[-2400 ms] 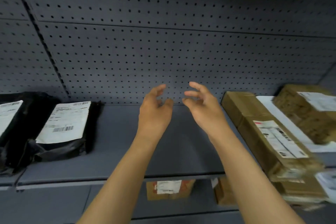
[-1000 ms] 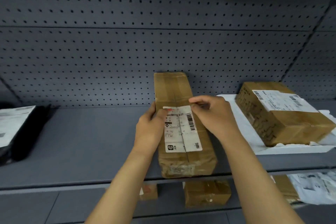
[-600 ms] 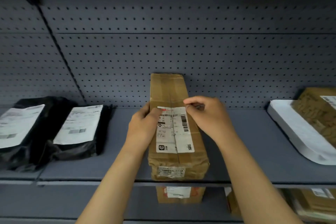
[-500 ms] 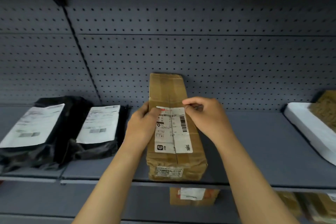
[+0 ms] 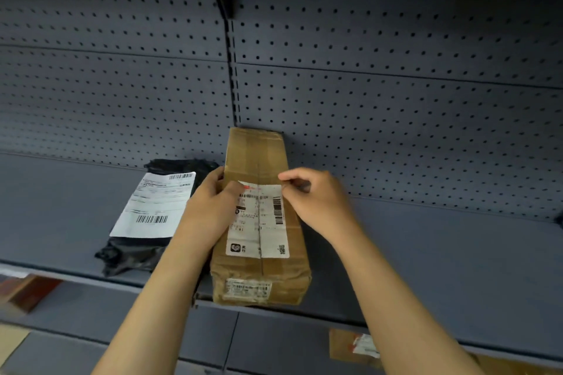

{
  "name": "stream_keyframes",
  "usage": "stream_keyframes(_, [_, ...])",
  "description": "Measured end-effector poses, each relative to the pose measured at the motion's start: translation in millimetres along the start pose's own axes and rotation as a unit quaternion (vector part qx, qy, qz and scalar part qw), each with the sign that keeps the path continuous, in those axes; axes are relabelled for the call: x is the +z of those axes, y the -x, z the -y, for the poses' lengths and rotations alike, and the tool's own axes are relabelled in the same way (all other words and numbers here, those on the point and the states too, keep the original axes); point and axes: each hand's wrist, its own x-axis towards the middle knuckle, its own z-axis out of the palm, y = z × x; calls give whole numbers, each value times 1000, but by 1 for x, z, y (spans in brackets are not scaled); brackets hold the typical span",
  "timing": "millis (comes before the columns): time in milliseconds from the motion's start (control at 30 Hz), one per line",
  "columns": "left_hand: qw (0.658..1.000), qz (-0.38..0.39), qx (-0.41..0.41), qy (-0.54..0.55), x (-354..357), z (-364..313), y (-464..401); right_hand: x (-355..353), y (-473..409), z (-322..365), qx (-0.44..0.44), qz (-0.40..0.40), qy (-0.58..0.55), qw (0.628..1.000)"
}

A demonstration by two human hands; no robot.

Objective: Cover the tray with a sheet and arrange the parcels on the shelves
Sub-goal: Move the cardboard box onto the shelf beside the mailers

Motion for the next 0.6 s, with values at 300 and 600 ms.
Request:
stream_keyframes(300, [972,-32,55,-228,-8,19,-9,32,4,-7,6,30,2,1000])
stream_keyframes(600, [910,-97,268,-300,27,-11,5,-14,19,-16,39,-38,-46,997])
